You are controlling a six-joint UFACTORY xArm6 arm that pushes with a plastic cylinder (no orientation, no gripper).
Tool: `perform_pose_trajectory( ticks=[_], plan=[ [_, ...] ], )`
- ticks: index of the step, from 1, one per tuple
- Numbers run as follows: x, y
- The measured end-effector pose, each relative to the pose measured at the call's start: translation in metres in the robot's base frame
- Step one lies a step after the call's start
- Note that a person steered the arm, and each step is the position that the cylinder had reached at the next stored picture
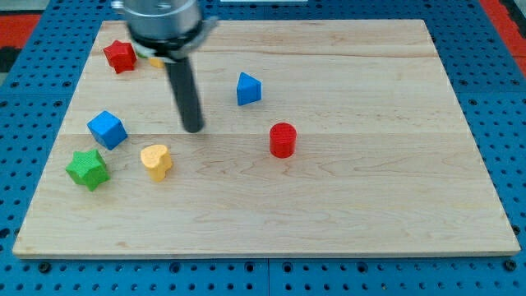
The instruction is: Slide the blue cube and green star down a bit
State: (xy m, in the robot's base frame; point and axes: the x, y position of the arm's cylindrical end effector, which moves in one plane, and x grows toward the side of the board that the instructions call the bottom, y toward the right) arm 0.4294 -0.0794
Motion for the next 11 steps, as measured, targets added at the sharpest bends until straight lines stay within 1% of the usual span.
perform_pose_trajectory(
  ticks=[1, 2, 3, 4, 5, 6, 7, 8, 10, 11],
  plan=[
    [0.009, 0.038],
    [0.049, -0.01],
    [0.075, -0.085],
    [0.075, -0.085],
    [0.025, -0.034],
    [-0.009, -0.072],
    [-0.009, -0.128],
    [-0.011, -0.129],
    [-0.013, -0.169],
    [-0.004, -0.152]
  ],
)
